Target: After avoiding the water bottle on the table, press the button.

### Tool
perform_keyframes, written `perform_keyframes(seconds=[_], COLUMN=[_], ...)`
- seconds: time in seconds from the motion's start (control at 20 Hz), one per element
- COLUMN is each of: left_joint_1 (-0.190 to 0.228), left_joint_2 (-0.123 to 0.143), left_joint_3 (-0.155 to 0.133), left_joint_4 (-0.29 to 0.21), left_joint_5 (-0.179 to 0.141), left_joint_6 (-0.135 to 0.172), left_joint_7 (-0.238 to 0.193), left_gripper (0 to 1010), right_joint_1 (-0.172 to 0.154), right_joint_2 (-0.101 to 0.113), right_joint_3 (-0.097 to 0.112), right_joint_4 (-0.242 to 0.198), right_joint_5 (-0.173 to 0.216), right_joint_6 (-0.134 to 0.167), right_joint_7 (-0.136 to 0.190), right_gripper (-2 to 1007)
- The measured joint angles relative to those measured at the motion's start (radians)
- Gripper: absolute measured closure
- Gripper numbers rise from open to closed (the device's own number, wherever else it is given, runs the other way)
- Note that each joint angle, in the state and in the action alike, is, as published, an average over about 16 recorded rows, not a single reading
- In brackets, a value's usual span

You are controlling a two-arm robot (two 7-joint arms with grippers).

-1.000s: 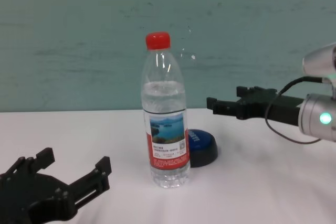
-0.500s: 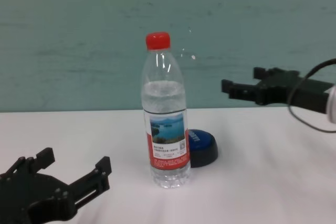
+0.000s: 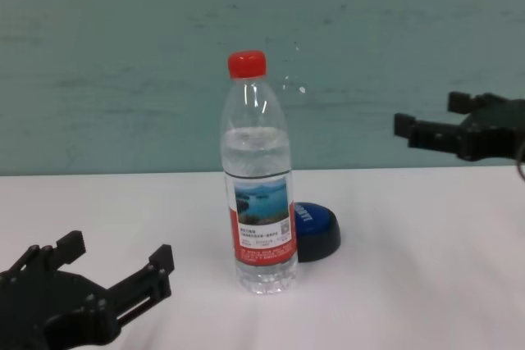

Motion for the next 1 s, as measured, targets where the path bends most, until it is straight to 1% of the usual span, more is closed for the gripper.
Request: perform_keyframes(seconds=[0.25, 0.45, 0.6, 0.75, 0.9, 1.0], left_joint_1=[0.000, 0.000, 0.000, 0.000, 0.000, 0.000], left_joint_2=[0.000, 0.000, 0.000, 0.000, 0.000, 0.000], left_joint_3=[0.000, 0.000, 0.000, 0.000, 0.000, 0.000], left_joint_4=[0.000, 0.000, 0.000, 0.000, 0.000, 0.000], left_joint_5=[0.000, 0.000, 0.000, 0.000, 0.000, 0.000], left_joint_6=[0.000, 0.000, 0.000, 0.000, 0.000, 0.000], left_joint_7=[0.000, 0.000, 0.000, 0.000, 0.000, 0.000], left_gripper=[10, 10, 10, 10, 10, 10], right_joint_1=[-0.090, -0.161, -0.208, -0.246, -0.275, -0.290], right_joint_2=[0.028, 0.036, 0.032, 0.021, 0.007, -0.004], right_joint_3=[0.045, 0.084, 0.109, 0.126, 0.136, 0.139], right_joint_4=[-0.086, -0.138, -0.166, -0.188, -0.202, -0.209], right_joint_5=[0.020, 0.034, 0.037, 0.033, 0.022, 0.011], right_joint_6=[-0.004, -0.012, -0.015, -0.016, -0.014, -0.011], right_joint_7=[-0.031, -0.061, -0.086, -0.110, -0.132, -0.146], right_gripper=[1, 1, 1, 1, 1, 1])
